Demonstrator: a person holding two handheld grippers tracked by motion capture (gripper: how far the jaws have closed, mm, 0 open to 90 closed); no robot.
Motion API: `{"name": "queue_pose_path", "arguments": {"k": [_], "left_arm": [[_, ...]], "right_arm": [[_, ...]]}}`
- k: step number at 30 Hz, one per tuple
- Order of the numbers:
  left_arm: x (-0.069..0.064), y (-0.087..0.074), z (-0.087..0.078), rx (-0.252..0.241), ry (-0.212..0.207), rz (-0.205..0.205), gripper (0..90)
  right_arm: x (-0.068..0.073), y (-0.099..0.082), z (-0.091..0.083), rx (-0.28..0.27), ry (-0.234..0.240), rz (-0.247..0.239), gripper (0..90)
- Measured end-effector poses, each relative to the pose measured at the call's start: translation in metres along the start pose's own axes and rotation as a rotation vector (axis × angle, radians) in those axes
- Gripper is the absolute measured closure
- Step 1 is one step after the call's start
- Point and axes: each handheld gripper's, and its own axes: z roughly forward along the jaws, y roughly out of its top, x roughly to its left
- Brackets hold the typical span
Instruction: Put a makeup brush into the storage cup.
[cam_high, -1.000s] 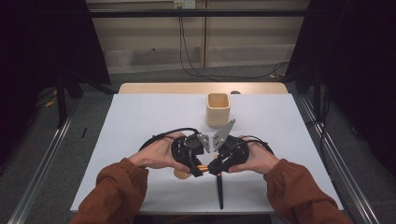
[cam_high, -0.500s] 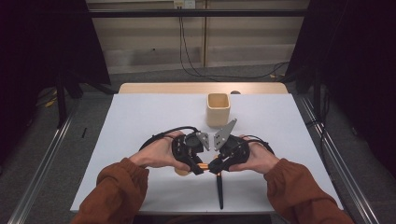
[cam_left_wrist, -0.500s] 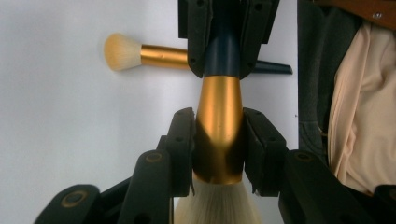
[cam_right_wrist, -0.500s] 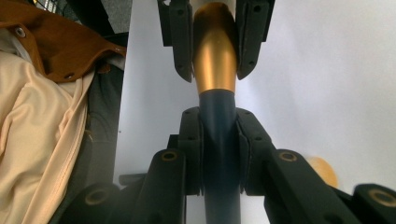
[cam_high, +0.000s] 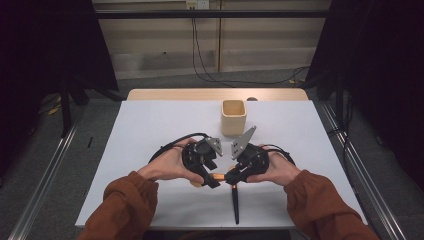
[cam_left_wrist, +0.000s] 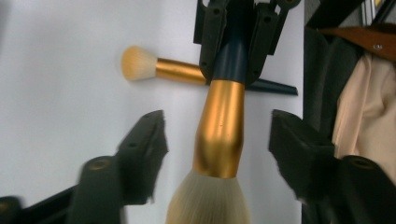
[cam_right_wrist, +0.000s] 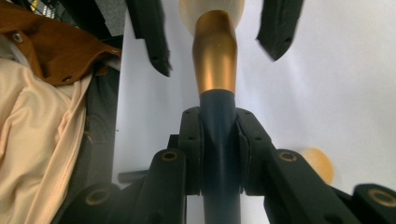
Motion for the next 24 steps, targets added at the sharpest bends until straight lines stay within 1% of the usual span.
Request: {"name": "queue_pose_path", "arguments": {"k": [2,3,4,5,6,7,8,10,11,12,13,16,18,20,21,23,24], "left_arm": [[0.001,-0.002,-0.001,-0.020,0.022,-0.008,28.7],[0.001,-0.003,-0.001,-0.026,0.027,-0.013,26.3],[0.002,-0.004,-0.002,-0.035,0.034,-0.020,24.2],[0.002,-0.006,-0.002,-0.049,0.042,-0.031,22.4],[0.002,-0.007,-0.002,-0.055,0.054,-0.034,21.5],[0.003,-0.008,-0.001,-0.066,0.051,-0.039,20.7],[0.003,-0.010,-0.002,-0.078,0.060,-0.050,18.9],[0.005,-0.012,-0.002,-0.103,0.078,-0.065,13.5],[0.006,-0.014,-0.004,-0.118,0.074,-0.074,12.0],[0.007,-0.015,-0.004,-0.128,0.079,-0.078,11.2],[0.007,-0.017,-0.004,-0.134,0.085,-0.084,10.2],[0.006,-0.021,-0.005,-0.153,0.083,-0.088,8.8],[0.005,-0.024,-0.006,-0.174,0.107,-0.095,6.7],[0.006,-0.028,-0.008,-0.190,0.123,-0.096,5.4],[0.007,-0.029,-0.009,-0.195,0.123,-0.100,4.5],[0.009,-0.034,-0.012,-0.221,0.136,-0.129,4.1],[0.010,-0.035,-0.012,-0.230,0.140,-0.134,3.9]], "right_arm": [[-0.001,-0.001,-0.001,-0.007,-0.015,0.006,75.2],[-0.002,-0.002,-0.002,-0.014,-0.015,0.017,75.2],[-0.003,-0.003,-0.003,-0.018,-0.013,0.015,75.2],[-0.003,-0.004,-0.004,-0.020,-0.021,0.019,75.2],[-0.003,-0.005,-0.005,-0.021,-0.028,0.028,75.2],[-0.004,-0.006,-0.005,-0.022,-0.029,0.035,75.2],[-0.004,-0.007,-0.005,-0.016,-0.035,0.037,75.2],[-0.006,-0.010,-0.006,-0.022,-0.046,0.062,75.2],[-0.007,-0.012,-0.007,-0.031,-0.052,0.071,75.2],[-0.007,-0.014,-0.008,-0.041,-0.059,0.085,75.2],[-0.008,-0.015,-0.008,-0.046,-0.064,0.087,75.2],[-0.009,-0.020,-0.012,-0.077,-0.090,0.120,75.2],[-0.010,-0.023,-0.015,-0.099,-0.098,0.136,75.2],[-0.010,-0.026,-0.017,-0.103,-0.103,0.148,75.2],[-0.010,-0.028,-0.018,-0.109,-0.107,0.155,75.2],[-0.008,-0.030,-0.020,-0.111,-0.103,0.162,75.2],[-0.008,-0.033,-0.020,-0.117,-0.106,0.168,75.2]]}}
